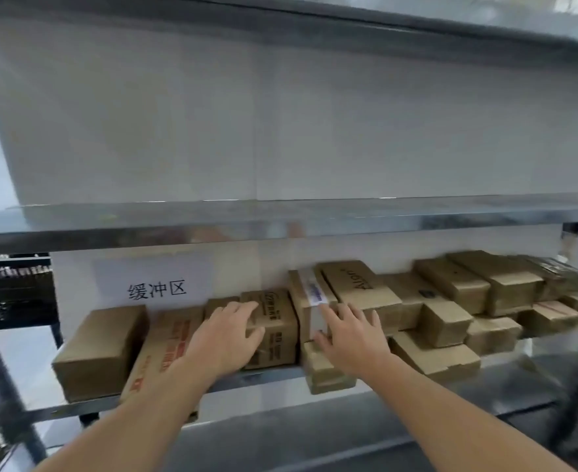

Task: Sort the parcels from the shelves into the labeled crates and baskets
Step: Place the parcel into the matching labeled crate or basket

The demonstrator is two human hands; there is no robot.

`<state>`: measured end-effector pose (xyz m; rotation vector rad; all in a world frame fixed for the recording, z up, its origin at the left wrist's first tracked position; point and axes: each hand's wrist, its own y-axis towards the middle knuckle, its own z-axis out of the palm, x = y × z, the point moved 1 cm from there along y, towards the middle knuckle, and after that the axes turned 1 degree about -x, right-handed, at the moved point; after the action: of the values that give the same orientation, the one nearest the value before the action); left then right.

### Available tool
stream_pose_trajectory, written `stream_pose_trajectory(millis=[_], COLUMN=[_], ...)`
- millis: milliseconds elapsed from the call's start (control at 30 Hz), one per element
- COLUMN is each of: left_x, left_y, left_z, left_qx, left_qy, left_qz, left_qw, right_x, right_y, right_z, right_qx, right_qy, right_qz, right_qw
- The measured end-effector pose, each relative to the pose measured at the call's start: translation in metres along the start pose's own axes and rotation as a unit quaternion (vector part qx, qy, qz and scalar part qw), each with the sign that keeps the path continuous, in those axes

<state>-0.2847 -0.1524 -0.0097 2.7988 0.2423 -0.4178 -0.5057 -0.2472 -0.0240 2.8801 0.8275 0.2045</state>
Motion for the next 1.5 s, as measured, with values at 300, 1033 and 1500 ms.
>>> stream_pose_trajectory(millis=[300, 1033, 1500], left_x=[-0.043, -0.026, -0.096], left_y=[0.044, 0.149, 0.119], left_z=[0.053, 0.152, 0.111], left_qx=[0.05, -0.014, -0.13], left_qy=[-0.033, -0.155, -0.417], left_qz=[-0.036, -0.014, 0.013], left_qw=[0.998, 0.988, 0.9], right_x=[-0.079, -0.097, -0.11], right_y=[0.018, 0.141, 0.123], right_z=[0.009, 0.073, 0.03], right_qx=[0.009, -0.044, -0.022], right_qy=[0.043, 0.041, 0.492], right_qz=[0.029, 0.006, -0.02], right_qw=[0.999, 0.998, 0.87])
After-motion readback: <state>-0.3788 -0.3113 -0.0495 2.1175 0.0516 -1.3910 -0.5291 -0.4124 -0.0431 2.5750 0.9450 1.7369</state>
